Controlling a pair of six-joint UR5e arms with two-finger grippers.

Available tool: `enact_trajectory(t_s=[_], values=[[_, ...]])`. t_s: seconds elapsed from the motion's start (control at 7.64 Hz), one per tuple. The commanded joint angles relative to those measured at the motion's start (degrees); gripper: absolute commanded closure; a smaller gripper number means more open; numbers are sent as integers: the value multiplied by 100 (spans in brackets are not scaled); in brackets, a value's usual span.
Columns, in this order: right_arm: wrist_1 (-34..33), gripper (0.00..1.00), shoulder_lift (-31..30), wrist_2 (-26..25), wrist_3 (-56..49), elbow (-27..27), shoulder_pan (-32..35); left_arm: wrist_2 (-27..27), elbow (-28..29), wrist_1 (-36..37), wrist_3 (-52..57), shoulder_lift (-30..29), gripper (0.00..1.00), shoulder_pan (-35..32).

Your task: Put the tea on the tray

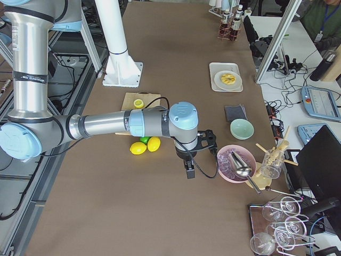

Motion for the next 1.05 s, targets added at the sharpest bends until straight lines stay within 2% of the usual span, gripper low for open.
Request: enact_trajectory(t_s=[0.0,0.26,0.39,0.65,0.92], values=[[0,0,619,-19,43,-336,-147,-10,324,-4,-325,-651,1,45],[17,0,1041,-28,489,-564,-463,-1,527,-144,-719,-1152,1,106],[17,0,1173,-28,552,-661,-577,16,676,-554,-1104,-1303,1,203],[17,0,1192,-19,588,-653,-614,51,1324,-1598,-1930,-1654,2,475],[17,0,1393,-19,850,-670,-640,654,1871,-2523,-2590,-1883,2,929]])
